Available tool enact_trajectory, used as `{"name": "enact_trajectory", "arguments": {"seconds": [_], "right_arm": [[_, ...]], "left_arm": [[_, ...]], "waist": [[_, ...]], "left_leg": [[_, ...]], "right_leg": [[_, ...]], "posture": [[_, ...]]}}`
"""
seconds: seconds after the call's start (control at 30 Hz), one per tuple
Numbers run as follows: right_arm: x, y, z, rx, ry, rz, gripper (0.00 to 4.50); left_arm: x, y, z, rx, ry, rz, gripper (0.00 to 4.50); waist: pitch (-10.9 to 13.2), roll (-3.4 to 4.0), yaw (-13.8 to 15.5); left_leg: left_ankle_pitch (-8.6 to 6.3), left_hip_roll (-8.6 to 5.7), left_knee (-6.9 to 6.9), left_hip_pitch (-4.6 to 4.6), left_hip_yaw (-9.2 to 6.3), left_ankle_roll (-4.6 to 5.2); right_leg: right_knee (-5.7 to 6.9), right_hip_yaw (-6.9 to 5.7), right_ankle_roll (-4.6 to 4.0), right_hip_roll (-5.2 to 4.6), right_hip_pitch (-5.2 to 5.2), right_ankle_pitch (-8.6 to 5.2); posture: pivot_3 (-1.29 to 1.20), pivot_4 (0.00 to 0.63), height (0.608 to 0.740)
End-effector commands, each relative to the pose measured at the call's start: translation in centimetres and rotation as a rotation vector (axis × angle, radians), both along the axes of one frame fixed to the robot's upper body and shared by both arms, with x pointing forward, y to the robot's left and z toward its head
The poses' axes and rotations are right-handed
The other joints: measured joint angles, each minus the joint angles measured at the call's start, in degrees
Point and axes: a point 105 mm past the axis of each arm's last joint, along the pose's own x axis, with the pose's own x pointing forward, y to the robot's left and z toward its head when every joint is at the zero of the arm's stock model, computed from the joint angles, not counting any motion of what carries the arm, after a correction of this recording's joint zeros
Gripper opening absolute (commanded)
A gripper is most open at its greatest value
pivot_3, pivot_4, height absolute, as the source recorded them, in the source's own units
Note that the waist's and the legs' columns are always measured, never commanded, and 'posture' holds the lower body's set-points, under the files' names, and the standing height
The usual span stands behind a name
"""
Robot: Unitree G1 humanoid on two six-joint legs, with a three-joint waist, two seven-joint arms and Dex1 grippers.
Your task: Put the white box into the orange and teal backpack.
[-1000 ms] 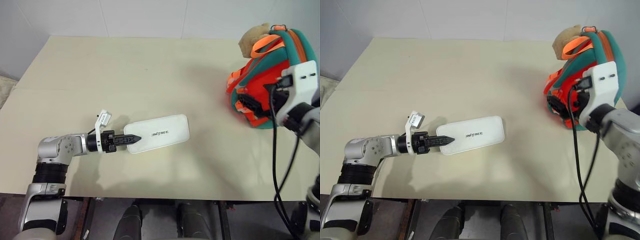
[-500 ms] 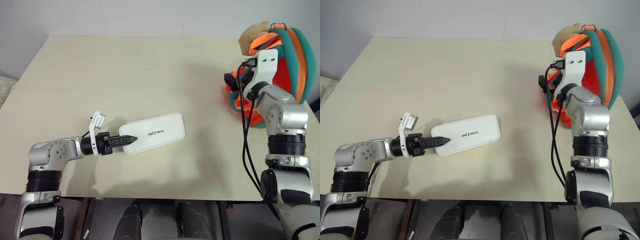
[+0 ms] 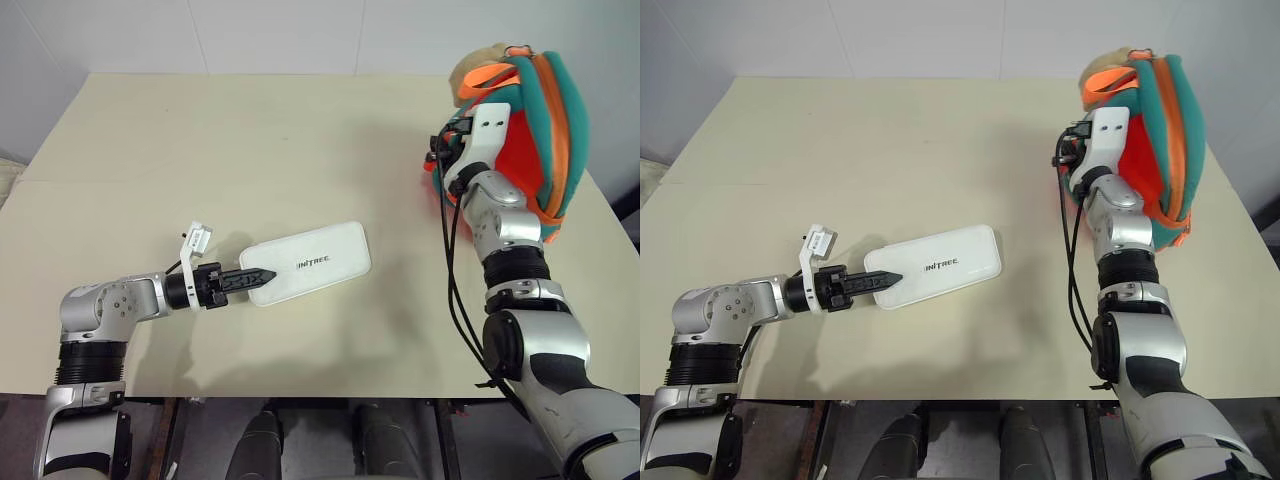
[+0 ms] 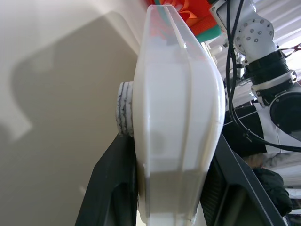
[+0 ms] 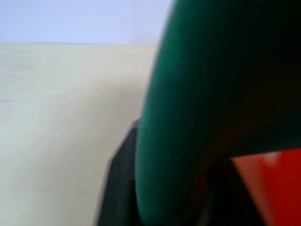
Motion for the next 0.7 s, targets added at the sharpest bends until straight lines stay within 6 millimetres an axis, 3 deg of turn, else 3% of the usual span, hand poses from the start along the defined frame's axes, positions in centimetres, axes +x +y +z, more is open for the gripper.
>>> {"name": "enact_trajectory", "arguments": {"seconds": [0.03,0.17,0.3,0.5,0.7], "right_arm": [[-2.5,3.8,2.5,0.037,-0.103,0.281,0.28],[-8.7,7.7,3.7,0.088,-0.116,0.701,0.28],[-14.6,8.8,4.0,0.11,-0.042,1.001,0.28],[-20.4,7.2,3.4,0.088,0.137,1.22,0.28],[-23.7,4.8,3.5,0.065,0.317,1.339,0.28]], "left_arm": [[0.2,0.6,0.5,0.028,-0.035,0.022,1.27],[0.6,2.2,2.5,0.005,-0.151,0.045,1.27],[-0.1,4.0,5.5,-0.059,-0.329,0.051,1.27],[-2.9,7.0,7.0,-0.032,-0.414,0.039,1.27],[-5.3,9.1,8.4,-0.021,-0.459,0.089,1.27]], "waist": [[0.0,0.0,-0.03],[0.01,0.02,-0.28],[0.02,0.03,-0.35],[0.02,0.02,0.35],[0.03,0.01,1.6]], "left_leg": [[0.0,0.0,0.0,0.0,-0.01,0.0],[0.0,0.04,-0.04,-0.02,-0.02,-0.01],[-0.04,0.06,-0.06,-0.02,-0.02,0.07],[-0.14,0.08,-0.1,-0.04,0.0,0.23],[-0.2,0.07,-0.1,-0.07,0.02,0.33]], "right_leg": [[0.01,0.0,0.0,0.01,-0.01,0.0],[0.05,0.01,0.0,0.04,-0.07,0.0],[0.11,0.01,-0.01,0.06,-0.12,-0.01],[-0.07,0.01,-0.07,0.03,-0.09,-0.04],[-0.21,-0.01,-0.12,-0.01,-0.07,-0.06]], "posture": [[0.0,0.15,0.74],[0.0,0.15,0.74],[0.0,0.15,0.74],[0.0,0.15,0.74],[0.0,0.15,0.74]]}}
